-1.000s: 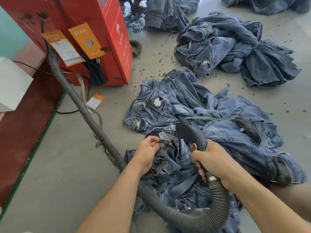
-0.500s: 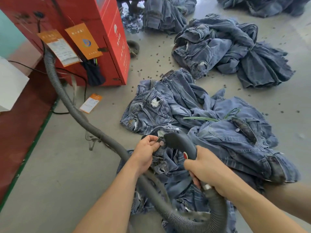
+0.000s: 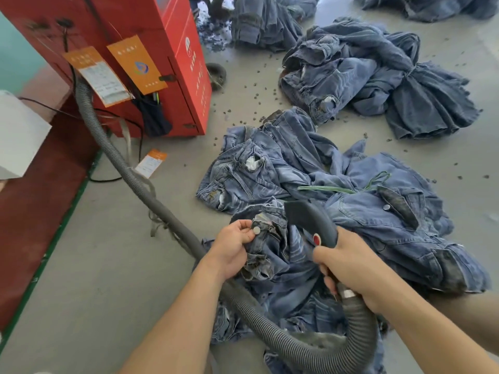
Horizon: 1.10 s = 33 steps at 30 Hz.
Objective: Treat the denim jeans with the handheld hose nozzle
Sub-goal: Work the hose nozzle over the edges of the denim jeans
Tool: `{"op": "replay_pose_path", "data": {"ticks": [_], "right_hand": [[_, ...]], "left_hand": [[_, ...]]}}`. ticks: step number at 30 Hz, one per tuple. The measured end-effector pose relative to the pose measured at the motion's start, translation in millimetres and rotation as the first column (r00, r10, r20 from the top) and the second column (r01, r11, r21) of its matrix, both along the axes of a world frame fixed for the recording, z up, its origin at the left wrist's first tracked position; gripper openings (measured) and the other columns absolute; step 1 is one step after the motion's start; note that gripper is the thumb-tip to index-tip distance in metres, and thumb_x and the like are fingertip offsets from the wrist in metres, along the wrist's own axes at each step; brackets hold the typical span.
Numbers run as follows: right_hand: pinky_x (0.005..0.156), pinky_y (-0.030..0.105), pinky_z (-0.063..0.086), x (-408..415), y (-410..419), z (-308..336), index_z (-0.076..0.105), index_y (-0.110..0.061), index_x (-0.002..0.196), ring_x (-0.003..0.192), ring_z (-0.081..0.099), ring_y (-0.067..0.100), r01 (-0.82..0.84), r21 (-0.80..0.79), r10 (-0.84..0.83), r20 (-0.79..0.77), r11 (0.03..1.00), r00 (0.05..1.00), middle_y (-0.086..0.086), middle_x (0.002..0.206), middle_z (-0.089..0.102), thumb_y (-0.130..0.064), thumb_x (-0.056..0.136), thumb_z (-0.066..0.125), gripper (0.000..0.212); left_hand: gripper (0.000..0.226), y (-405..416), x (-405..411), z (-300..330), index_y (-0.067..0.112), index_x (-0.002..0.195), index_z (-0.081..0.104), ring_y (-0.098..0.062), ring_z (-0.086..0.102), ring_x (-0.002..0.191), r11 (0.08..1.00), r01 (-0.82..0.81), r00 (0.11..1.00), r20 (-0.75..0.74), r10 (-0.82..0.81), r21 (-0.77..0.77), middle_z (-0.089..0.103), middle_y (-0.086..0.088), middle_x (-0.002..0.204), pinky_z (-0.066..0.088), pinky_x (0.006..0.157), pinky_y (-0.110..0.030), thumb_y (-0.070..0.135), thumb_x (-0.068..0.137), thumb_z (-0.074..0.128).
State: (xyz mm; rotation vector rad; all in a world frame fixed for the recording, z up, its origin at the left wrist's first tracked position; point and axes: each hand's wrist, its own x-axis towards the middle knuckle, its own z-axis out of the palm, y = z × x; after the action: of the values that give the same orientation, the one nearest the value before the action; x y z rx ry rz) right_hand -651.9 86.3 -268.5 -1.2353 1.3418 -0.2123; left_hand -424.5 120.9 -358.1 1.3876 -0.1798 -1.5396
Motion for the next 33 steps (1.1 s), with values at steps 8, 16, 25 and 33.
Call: {"op": "replay_pose_path", "data": {"ticks": [8, 16, 25, 33], "right_hand": [[0.045, 0.033, 0.042, 3.3, -16.6, 3.2, 0.049, -0.008, 0.093, 0.043, 0.046, 0.024, 0.104, 0.046, -0.106, 0.054, 0.994, 0.993, 0.012, 0.059, 0.053, -0.002, 0.087, 0.057, 0.012], [0.046, 0.032, 0.042, 18.5, 1.5, -2.2, 0.048, -0.010, 0.092, 0.043, 0.046, 0.023, 0.005, 0.058, -0.010, 0.085, 0.998, 0.996, 0.012, 0.061, 0.053, -0.003, 0.088, 0.056, 0.012], [0.042, 0.029, 0.042, 10.2, 18.5, -1.9, 0.048, -0.011, 0.085, 0.041, 0.045, 0.024, -0.016, 0.173, -0.006, 0.129, 0.985, 0.992, 0.012, 0.059, 0.053, -0.005, 0.084, 0.059, 0.013], [0.042, 0.033, 0.041, 0.0, 15.8, 11.9, 0.046, -0.011, 0.084, 0.041, 0.047, 0.024, 0.083, 0.033, -0.085, 0.096, 0.996, 0.992, 0.011, 0.057, 0.053, -0.005, 0.087, 0.057, 0.013]], "left_hand": [[0.030, 4.0, -0.9, 6.6, 0.002, 0.101, 0.058, -0.023, 0.060, 0.087, 0.999, 0.027, 0.999, 0.034, -0.027, -0.021, 0.066, -0.014, 0.092, 0.050, 0.087, -0.034, -0.020, 0.098, 0.037], [0.031, 5.9, 0.6, 2.4, 0.001, 0.107, 0.063, -0.031, 0.065, 0.094, 1.000, -0.023, 0.987, -0.161, 0.022, 0.000, 0.070, -0.018, 0.100, 0.048, 0.104, -0.050, -0.015, 0.099, 0.037], [0.047, 10.7, 6.0, -0.6, -0.003, 0.129, 0.062, -0.039, 0.063, 0.110, 0.998, -0.028, 0.953, -0.300, 0.042, 0.052, 0.071, -0.022, 0.115, 0.038, 0.117, -0.057, -0.013, 0.093, 0.035], [0.050, 7.7, 7.6, 3.8, -0.001, 0.135, 0.060, -0.032, 0.069, 0.107, 0.997, -0.004, 0.979, -0.201, 0.020, 0.080, 0.074, -0.017, 0.115, 0.050, 0.105, -0.047, -0.013, 0.094, 0.035]]}}
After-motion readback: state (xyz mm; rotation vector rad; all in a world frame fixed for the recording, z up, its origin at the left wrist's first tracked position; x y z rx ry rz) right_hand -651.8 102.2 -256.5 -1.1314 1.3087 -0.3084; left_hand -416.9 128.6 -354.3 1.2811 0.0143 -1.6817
